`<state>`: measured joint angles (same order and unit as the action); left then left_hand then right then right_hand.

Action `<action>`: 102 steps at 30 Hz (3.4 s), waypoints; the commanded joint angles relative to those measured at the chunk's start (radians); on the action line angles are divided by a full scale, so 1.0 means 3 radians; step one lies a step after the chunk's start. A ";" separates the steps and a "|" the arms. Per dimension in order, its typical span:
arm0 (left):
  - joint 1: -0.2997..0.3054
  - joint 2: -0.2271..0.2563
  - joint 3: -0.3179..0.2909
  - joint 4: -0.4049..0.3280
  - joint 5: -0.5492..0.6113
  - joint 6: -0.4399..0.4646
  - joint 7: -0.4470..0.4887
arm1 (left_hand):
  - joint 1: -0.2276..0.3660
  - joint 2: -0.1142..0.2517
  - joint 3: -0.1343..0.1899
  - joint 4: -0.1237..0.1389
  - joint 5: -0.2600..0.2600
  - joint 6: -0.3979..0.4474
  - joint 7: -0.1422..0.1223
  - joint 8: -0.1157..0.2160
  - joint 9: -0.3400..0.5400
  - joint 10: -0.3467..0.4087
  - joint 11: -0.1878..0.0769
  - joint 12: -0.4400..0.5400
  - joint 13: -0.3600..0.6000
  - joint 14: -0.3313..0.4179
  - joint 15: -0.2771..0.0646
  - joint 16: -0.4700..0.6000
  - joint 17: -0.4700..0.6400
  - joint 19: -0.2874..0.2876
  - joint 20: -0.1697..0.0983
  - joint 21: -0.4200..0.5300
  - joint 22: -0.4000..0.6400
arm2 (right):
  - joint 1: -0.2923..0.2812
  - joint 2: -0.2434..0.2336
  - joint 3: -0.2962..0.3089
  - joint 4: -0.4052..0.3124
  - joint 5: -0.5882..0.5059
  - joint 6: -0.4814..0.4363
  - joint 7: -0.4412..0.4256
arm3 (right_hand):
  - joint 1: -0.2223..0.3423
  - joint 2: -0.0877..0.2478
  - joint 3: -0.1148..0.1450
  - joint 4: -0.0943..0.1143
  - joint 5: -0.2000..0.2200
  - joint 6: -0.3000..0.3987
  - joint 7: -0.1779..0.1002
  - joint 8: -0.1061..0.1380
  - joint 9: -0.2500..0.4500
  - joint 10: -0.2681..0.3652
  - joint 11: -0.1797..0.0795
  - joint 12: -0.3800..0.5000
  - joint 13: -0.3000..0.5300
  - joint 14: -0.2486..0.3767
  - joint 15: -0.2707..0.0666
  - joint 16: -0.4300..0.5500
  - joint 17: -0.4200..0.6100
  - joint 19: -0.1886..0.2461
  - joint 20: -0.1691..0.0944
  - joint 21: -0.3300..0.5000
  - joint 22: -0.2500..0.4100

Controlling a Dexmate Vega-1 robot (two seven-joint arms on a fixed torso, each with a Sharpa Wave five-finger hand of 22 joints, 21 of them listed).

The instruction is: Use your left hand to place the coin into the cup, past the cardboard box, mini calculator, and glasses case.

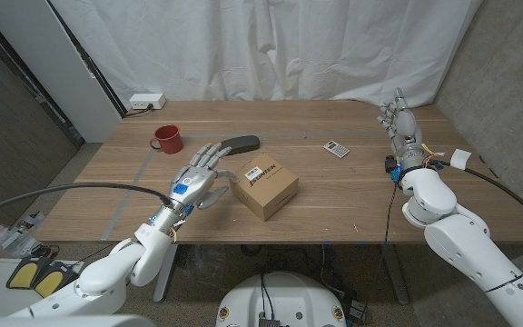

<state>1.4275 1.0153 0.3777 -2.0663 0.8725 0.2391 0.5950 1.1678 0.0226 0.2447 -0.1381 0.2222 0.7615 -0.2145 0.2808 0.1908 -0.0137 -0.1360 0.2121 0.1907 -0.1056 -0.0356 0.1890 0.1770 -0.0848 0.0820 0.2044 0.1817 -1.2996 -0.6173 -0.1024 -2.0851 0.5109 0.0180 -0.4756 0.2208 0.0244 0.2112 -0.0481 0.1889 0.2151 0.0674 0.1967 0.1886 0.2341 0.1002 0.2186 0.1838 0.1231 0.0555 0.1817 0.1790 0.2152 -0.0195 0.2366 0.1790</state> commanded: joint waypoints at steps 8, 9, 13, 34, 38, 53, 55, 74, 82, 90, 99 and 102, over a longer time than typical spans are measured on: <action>-0.0078 0.0037 0.0072 0.0022 -0.0082 -0.0006 0.0009 | 0.0030 0.0017 -0.0020 0.0013 -0.0009 0.0049 0.0013 -0.0007 0.0000 -0.0002 -0.0009 -0.0010 0.0000 0.0018 -0.0135 0.0002 0.0009 -0.0013 -0.0004 0.0007 0.0009 | 0.0007 -0.0012 0.0019 0.0019 0.0038 -0.0021 0.0006 | -0.0007 0.0012 -0.0007 -0.0009 0.0002 0.0021 -0.0008 0.0003 0.0005 0.0031 0.0008 0.0015 0.0009 0.0034 0.0005 0.0021 0.0009 0.0020 0.0001 -0.0012 0.0016; -0.0080 0.0034 0.0076 0.0025 -0.0078 -0.0004 0.0021 | 0.0030 0.0019 -0.0022 0.0015 -0.0010 0.0061 0.0015 -0.0005 0.0000 -0.0002 -0.0009 -0.0011 0.0000 0.0018 -0.0134 0.0002 0.0010 -0.0011 -0.0005 0.0008 0.0009 | 0.0008 -0.0009 0.0021 0.0027 0.0044 -0.0015 0.0010 | -0.0007 0.0012 -0.0008 -0.0009 0.0002 0.0021 -0.0008 0.0003 0.0005 0.0032 0.0009 0.0015 0.0009 0.0036 0.0004 0.0022 0.0010 0.0020 0.0003 -0.0013 0.0016; -0.0088 0.0028 0.0089 0.0026 -0.0070 0.0013 0.0032 | 0.0032 0.0023 -0.0026 0.0016 -0.0011 0.0080 0.0010 -0.0003 0.0001 0.0003 -0.0010 -0.0010 0.0000 0.0025 -0.0130 0.0004 0.0010 -0.0006 -0.0002 0.0010 0.0009 | 0.0009 -0.0009 0.0022 0.0036 0.0046 -0.0008 0.0013 | -0.0006 0.0014 -0.0008 -0.0010 0.0002 0.0021 -0.0009 0.0002 0.0005 0.0033 0.0007 0.0014 0.0009 0.0036 0.0003 0.0021 0.0009 0.0020 0.0001 -0.0016 0.0016; -0.0123 -0.0047 0.0165 0.0060 -0.0067 0.0081 0.0120 | 0.0046 0.0071 -0.0041 0.0034 -0.0026 0.0184 0.0065 0.0007 0.0004 0.0075 -0.0008 0.0010 0.0001 0.0082 -0.0126 0.0022 0.0015 0.0019 0.0002 0.0018 0.0010 | -0.0004 -0.0026 0.0045 0.0065 0.0091 0.0004 0.0042 | -0.0008 0.0019 -0.0013 -0.0015 0.0002 0.0017 -0.0010 -0.0001 0.0005 0.0036 0.0006 0.0010 0.0010 0.0039 0.0004 0.0019 0.0010 0.0025 0.0000 -0.0030 0.0017; -0.0139 -0.0074 0.0189 0.0096 -0.0071 0.0061 0.0177 | 0.0055 0.0071 -0.0045 0.0030 -0.0029 0.0182 0.0065 0.0000 0.0004 0.0080 -0.0004 0.0009 0.0001 0.0091 -0.0121 0.0021 0.0013 0.0021 0.0004 0.0018 0.0010 | -0.0017 -0.0030 0.0056 0.0057 0.0093 0.0009 0.0039 | -0.0008 0.0019 -0.0014 -0.0015 0.0001 0.0015 -0.0010 -0.0001 0.0005 0.0036 0.0002 0.0010 0.0010 0.0037 0.0001 0.0018 0.0010 0.0027 0.0001 -0.0031 0.0017; -0.0210 -0.0163 0.0301 0.0142 -0.0061 0.0068 0.0218 | 0.0065 0.0081 -0.0060 0.0031 -0.0040 0.0208 0.0066 -0.0009 0.0005 0.0105 -0.0009 0.0010 0.0002 0.0118 -0.0130 0.0021 0.0013 0.0035 0.0006 0.0021 0.0010 | -0.0077 -0.0067 0.0133 0.0015 0.0130 0.0000 0.0060 | -0.0007 0.0022 -0.0017 -0.0020 0.0002 0.0015 -0.0014 -0.0002 0.0005 0.0043 -0.0007 0.0009 0.0010 0.0042 0.0007 0.0018 0.0009 0.0031 0.0001 -0.0040 0.0018; -0.0219 -0.0178 0.0313 0.0147 -0.0054 0.0065 0.0241 | 0.0063 0.0082 -0.0063 0.0033 -0.0042 0.0211 0.0065 -0.0011 0.0005 0.0105 -0.0011 0.0009 0.0002 0.0118 -0.0131 0.0020 0.0014 0.0035 0.0005 0.0021 0.0010 | -0.0086 -0.0071 0.0143 0.0008 0.0134 -0.0007 0.0058 | -0.0007 0.0022 -0.0017 -0.0021 0.0001 0.0012 -0.0009 -0.0003 0.0005 0.0042 -0.0002 0.0009 0.0010 0.0041 0.0009 0.0017 0.0009 0.0032 0.0003 -0.0042 0.0018; -0.0213 -0.0236 0.0330 0.0165 -0.0118 0.0109 0.0329 | 0.0058 0.0088 -0.0088 0.0041 -0.0051 0.0209 0.0071 -0.0037 0.0005 0.0110 -0.0007 0.0001 0.0002 0.0129 -0.0122 0.0015 0.0016 -0.0036 0.0031 -0.0005 0.0011 | -0.0111 -0.0093 0.0183 -0.0030 0.0170 -0.0091 0.0059 | -0.0008 0.0028 -0.0021 -0.0025 0.0001 0.0013 -0.0010 -0.0002 0.0005 0.0042 0.0007 0.0005 0.0010 0.0040 0.0006 0.0014 0.0009 0.0035 0.0003 -0.0052 0.0018; -0.0211 -0.0218 0.0326 0.0169 -0.0149 0.0105 0.0313 | 0.0060 0.0095 -0.0094 0.0043 -0.0053 0.0212 0.0080 -0.0044 0.0006 0.0109 -0.0004 -0.0002 0.0003 0.0130 -0.0110 0.0014 0.0017 -0.0038 0.0038 -0.0004 0.0011 | -0.0090 -0.0088 0.0165 -0.0006 0.0182 -0.0097 0.0069 | -0.0010 0.0028 -0.0024 -0.0026 0.0001 0.0012 -0.0013 -0.0003 0.0006 0.0041 0.0006 0.0003 0.0010 0.0039 0.0009 0.0014 0.0010 0.0037 0.0002 -0.0056 0.0019; -0.0183 -0.0201 0.0314 0.0153 -0.0156 0.0127 0.0322 | 0.0062 0.0097 -0.0102 0.0043 -0.0056 0.0231 0.0075 -0.0046 0.0007 0.0109 -0.0014 -0.0005 0.0003 0.0133 -0.0112 0.0012 0.0017 -0.0038 0.0040 -0.0001 0.0011 | -0.0059 -0.0090 0.0138 -0.0079 0.0197 -0.0201 0.0003 | -0.0017 0.0029 -0.0029 -0.0024 0.0000 0.0014 -0.0007 -0.0002 0.0005 0.0045 0.0001 0.0003 0.0011 0.0036 0.0007 0.0013 0.0011 0.0038 0.0002 -0.0060 0.0019; -0.0162 -0.0187 0.0296 0.0130 -0.0152 0.0157 0.0334 | 0.0055 0.0107 -0.0110 0.0051 -0.0059 0.0220 0.0084 -0.0060 0.0007 0.0107 -0.0003 -0.0008 0.0003 0.0133 -0.0113 0.0012 0.0021 -0.0037 0.0041 0.0001 0.0011 | -0.0057 -0.0082 0.0122 -0.0064 0.0201 -0.0190 0.0001 | -0.0026 0.0032 -0.0034 -0.0021 -0.0001 0.0015 -0.0008 -0.0003 0.0005 0.0045 -0.0004 0.0002 0.0011 0.0043 0.0011 0.0016 0.0013 0.0039 0.0002 -0.0064 0.0019; -0.0149 -0.0187 0.0291 0.0115 -0.0128 0.0184 0.0351 | 0.0055 0.0103 -0.0114 0.0050 -0.0060 0.0222 0.0085 -0.0062 0.0007 0.0107 -0.0010 -0.0009 0.0003 0.0131 -0.0115 0.0010 0.0020 -0.0040 0.0036 0.0000 0.0011 | -0.0059 -0.0081 0.0120 -0.0061 0.0201 -0.0183 0.0000 | -0.0033 0.0032 -0.0037 -0.0018 -0.0001 0.0017 -0.0010 -0.0002 0.0005 0.0048 0.0000 0.0002 0.0011 0.0040 0.0012 0.0015 0.0013 0.0041 0.0001 -0.0066 0.0019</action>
<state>1.3737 0.9540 0.4723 -2.0207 0.8262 0.2793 0.6910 1.1806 0.0440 0.2133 -0.1224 0.2072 0.8210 -0.1914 0.2623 0.1910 0.0172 -0.1341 0.2121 0.1908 -0.0683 -0.0372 0.1890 0.1793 -0.0943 0.0913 0.2044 0.1841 -1.3200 -0.6441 -0.0608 -2.1012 0.5690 -0.0331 -0.4689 0.2145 0.0306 0.2043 -0.0550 0.1889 0.2149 0.0676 0.1967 0.1884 0.2445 0.1007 0.2186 0.1837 0.1263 0.0587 0.1817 0.1790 0.2188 -0.0233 0.2174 0.1790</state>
